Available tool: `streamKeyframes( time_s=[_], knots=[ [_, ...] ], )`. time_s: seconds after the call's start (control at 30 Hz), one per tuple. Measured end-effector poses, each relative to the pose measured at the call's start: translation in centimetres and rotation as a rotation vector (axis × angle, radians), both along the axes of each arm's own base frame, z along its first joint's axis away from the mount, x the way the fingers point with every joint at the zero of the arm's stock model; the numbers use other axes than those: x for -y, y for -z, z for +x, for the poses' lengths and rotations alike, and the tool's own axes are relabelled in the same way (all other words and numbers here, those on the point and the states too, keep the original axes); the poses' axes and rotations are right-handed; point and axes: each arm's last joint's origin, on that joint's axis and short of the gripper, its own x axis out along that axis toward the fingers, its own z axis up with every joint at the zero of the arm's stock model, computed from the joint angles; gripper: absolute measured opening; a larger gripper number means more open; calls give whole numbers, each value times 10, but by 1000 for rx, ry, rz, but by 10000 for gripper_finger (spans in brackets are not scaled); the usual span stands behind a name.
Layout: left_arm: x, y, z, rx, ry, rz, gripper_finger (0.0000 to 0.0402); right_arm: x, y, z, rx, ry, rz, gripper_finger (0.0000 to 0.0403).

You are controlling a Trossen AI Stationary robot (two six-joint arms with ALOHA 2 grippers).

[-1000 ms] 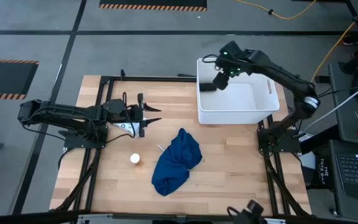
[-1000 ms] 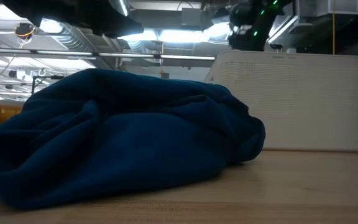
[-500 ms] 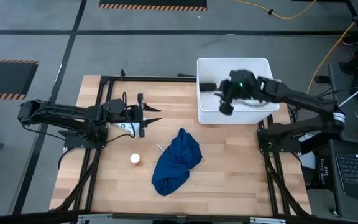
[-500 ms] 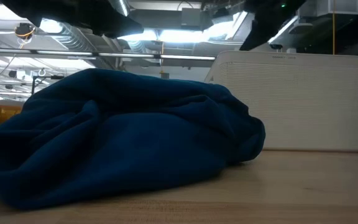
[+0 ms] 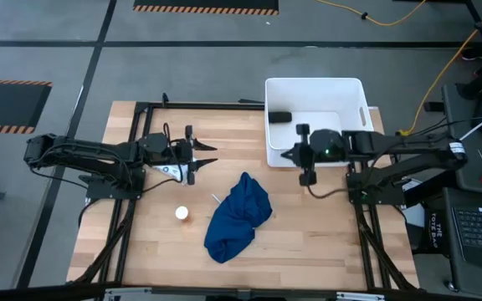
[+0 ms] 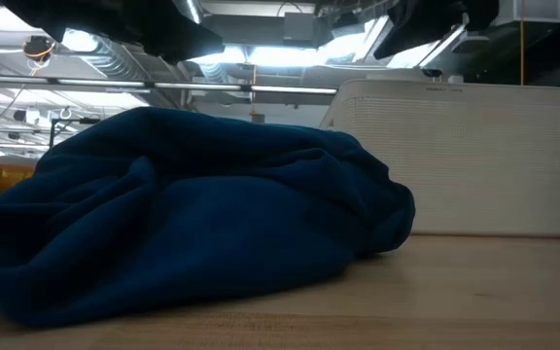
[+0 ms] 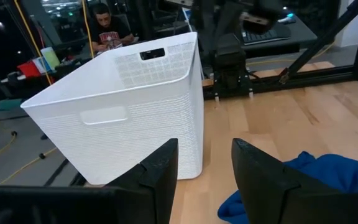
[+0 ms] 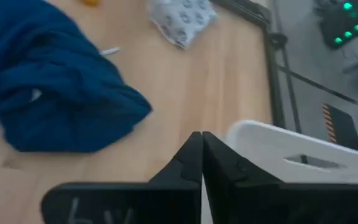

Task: Pick & place medical supplies in basket/bin
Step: Put the blue patient gown into the white container

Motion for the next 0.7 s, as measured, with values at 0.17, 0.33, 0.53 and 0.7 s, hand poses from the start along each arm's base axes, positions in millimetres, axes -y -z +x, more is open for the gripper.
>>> streamKeyframes(
  time_s=[0.17,0.33,0.53,0.7],
  knots=[
    [0,0,0,-4,4,30,143,-19,-1,2,23,-80,-2,5],
    [0,-1,0,-1,5,45,143,-31,-2,1,26,-157,52,5],
    [0,-1,0,-3,8,63,143,-36,-1,0,18,-273,135,4],
    [0,-1,0,-3,8,64,143,-36,-1,0,18,-271,135,14]
  ],
)
